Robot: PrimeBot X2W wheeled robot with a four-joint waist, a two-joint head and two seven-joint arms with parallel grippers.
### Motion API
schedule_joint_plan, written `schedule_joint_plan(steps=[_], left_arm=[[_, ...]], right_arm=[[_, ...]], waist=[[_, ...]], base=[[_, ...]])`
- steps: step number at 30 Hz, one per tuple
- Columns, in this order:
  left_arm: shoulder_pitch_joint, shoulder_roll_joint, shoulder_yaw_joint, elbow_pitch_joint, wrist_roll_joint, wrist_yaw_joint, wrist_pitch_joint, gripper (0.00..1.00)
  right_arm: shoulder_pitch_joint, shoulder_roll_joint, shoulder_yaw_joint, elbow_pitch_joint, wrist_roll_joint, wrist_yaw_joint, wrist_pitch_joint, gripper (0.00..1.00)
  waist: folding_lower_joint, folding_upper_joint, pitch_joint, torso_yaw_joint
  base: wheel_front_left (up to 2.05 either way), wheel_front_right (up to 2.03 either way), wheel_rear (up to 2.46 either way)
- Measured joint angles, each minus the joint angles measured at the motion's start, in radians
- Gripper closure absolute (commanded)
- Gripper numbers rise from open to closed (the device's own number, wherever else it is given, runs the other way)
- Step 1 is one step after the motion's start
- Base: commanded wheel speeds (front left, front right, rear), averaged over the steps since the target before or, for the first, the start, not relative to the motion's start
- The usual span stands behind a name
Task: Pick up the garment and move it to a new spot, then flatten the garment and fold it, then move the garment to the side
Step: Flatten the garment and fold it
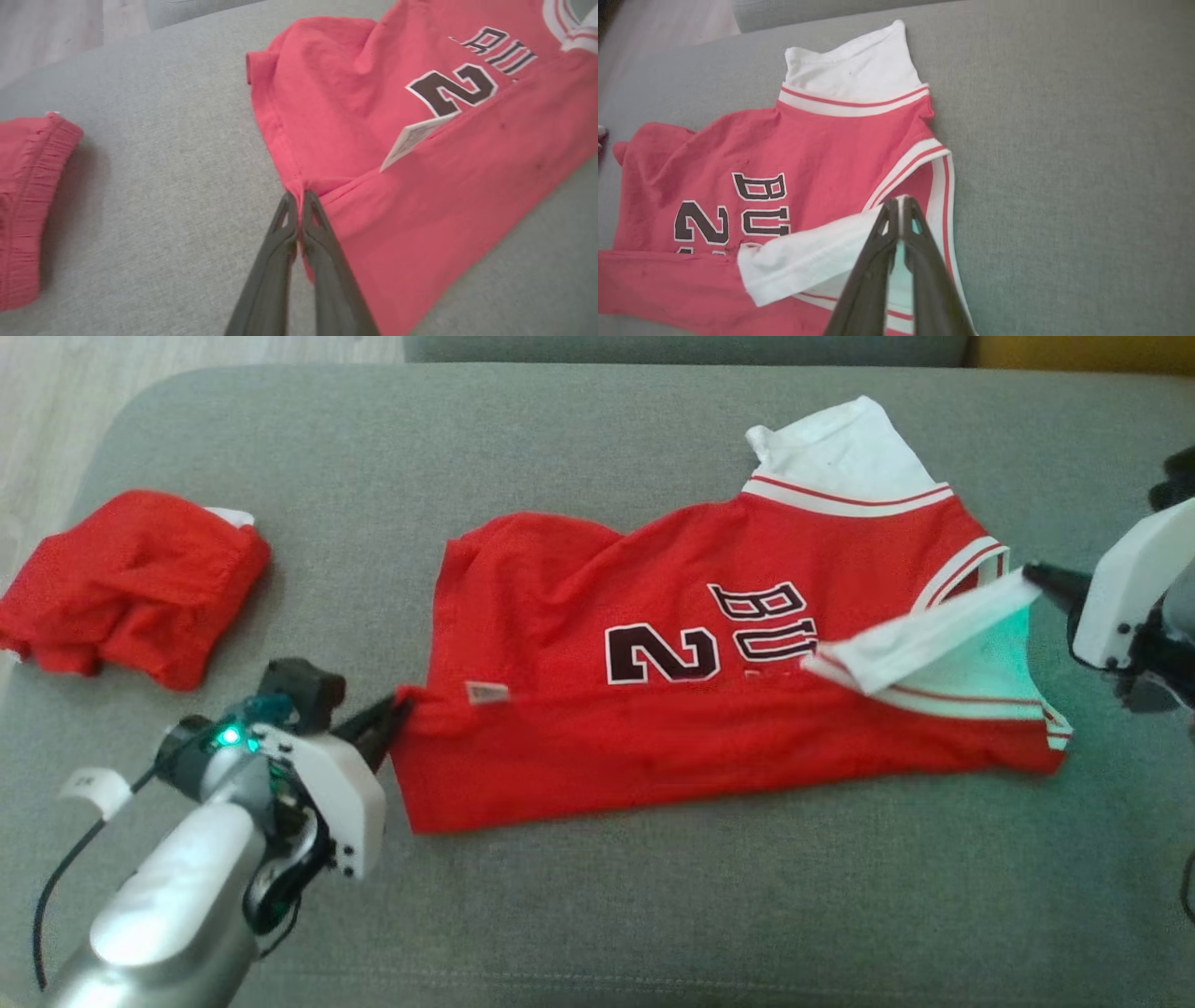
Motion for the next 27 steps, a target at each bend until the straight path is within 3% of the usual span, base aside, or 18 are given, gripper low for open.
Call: schedule_joint_plan(steps=[6,15,22,27], left_arm=[[-0.025,-0.054,0.048,0.075,-0.010,0.076,-0.090,0.00],[0.040,-0.171,0.217,0.083,-0.137,0.202,-0.310,0.00],[0.187,-0.252,0.300,0.032,-0.153,0.252,-0.353,0.00],[0.297,-0.318,0.357,-0.013,-0.072,0.261,-0.353,0.00]], right_arm=[[-0.019,0.011,-0.003,0.055,-0.008,0.000,-0.158,0.00],[0.065,0.042,0.018,-0.029,-0.046,0.000,-0.586,0.00],[0.255,0.124,-0.024,-0.081,-0.158,0.000,-0.853,0.00],[0.362,0.206,-0.043,-0.106,-0.312,0.000,-0.954,0.00]], waist=[[0.0000,0.0000,0.007,-0.010],[0.0000,0.0000,-0.047,-0.020],[0.0000,0.0000,-0.105,-0.037],[0.0000,0.0000,-0.132,-0.063]], base=[[0.00,0.00,0.00],[0.00,0.00,0.00],[0.00,0.00,0.00],[0.00,0.00,0.00]])
